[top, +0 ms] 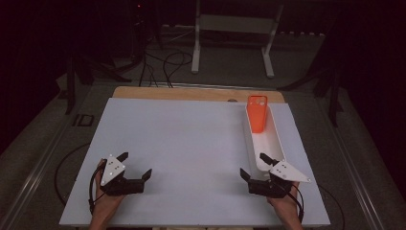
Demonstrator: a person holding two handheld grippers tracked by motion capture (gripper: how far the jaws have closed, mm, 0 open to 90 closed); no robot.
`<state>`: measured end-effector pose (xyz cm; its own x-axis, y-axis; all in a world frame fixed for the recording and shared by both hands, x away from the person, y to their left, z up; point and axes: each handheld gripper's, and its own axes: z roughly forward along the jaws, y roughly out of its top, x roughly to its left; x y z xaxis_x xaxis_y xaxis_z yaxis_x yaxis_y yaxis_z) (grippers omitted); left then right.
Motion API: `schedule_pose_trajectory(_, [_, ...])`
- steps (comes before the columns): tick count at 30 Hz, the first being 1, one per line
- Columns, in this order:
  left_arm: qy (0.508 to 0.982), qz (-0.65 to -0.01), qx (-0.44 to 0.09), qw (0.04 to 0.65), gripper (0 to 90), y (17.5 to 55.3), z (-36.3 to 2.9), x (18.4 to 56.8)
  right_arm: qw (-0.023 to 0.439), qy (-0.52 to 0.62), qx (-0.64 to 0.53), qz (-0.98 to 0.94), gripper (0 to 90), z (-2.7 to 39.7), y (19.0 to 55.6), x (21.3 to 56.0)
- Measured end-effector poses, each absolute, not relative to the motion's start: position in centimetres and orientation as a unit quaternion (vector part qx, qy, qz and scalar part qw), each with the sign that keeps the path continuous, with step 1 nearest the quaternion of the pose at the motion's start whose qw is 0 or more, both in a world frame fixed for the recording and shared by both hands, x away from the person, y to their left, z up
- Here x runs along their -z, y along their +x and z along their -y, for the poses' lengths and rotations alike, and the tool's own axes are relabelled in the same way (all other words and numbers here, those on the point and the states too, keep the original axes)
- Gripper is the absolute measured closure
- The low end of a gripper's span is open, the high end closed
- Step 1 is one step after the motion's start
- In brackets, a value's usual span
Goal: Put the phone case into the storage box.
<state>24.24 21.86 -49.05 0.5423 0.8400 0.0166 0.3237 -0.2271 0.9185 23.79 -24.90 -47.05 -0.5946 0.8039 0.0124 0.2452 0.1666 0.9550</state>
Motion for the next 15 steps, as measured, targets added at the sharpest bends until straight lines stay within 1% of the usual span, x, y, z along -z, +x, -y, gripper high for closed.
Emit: schedule_pose_trajectory(15, [0.734,-0.398,-0.273,0.478,0.0,24.30,-22.10,49.06,0.266,0.368,-0.536,-0.712,8.9,25.30,23.67,47.22])
